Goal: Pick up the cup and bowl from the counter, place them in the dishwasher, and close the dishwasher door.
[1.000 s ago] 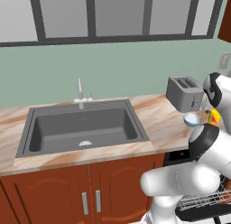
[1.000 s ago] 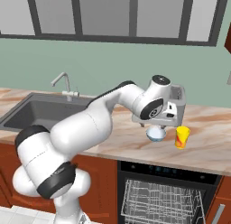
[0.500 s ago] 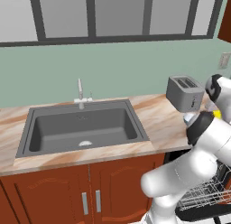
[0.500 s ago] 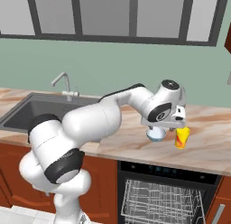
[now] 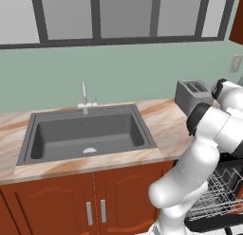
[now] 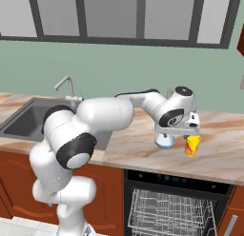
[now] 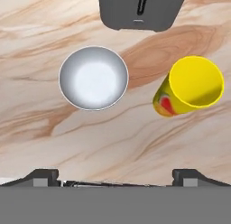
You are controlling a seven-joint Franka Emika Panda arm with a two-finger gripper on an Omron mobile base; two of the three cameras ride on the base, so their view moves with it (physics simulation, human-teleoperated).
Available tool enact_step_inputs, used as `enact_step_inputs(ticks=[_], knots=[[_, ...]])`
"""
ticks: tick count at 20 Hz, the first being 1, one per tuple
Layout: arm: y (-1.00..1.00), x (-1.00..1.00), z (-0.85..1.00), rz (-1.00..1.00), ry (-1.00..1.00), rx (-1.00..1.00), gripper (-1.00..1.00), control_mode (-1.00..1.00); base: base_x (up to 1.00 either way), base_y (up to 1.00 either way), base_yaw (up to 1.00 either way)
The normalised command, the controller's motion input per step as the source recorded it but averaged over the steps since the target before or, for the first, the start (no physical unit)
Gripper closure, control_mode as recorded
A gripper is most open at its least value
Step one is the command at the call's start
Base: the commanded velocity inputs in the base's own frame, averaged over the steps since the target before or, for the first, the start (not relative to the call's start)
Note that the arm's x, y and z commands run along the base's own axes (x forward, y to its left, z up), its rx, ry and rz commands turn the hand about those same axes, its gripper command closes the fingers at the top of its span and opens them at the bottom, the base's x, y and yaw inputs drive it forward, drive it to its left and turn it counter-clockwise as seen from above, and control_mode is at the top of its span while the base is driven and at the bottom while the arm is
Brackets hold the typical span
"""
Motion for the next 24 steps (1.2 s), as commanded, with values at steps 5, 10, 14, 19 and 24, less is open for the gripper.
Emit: enact_step_inputs(ticks=[5,10,14,19,24], knots=[[-0.22,0.34,-0.13,0.0,0.03,0.0,-1.0,-1.0,0.0,0.0,0.0],[-0.2,0.32,-0.13,0.0,0.02,0.0,-1.0,-1.0,0.0,0.0,0.0],[-0.21,0.31,-0.16,0.0,0.02,0.0,-1.0,-1.0,0.0,0.0,0.0],[-0.2,0.33,-0.19,0.0,0.03,0.0,-1.0,-1.0,0.0,0.0,0.0],[-0.17,0.33,-0.2,0.0,0.03,0.0,-1.0,-1.0,0.0,0.0,0.0]])
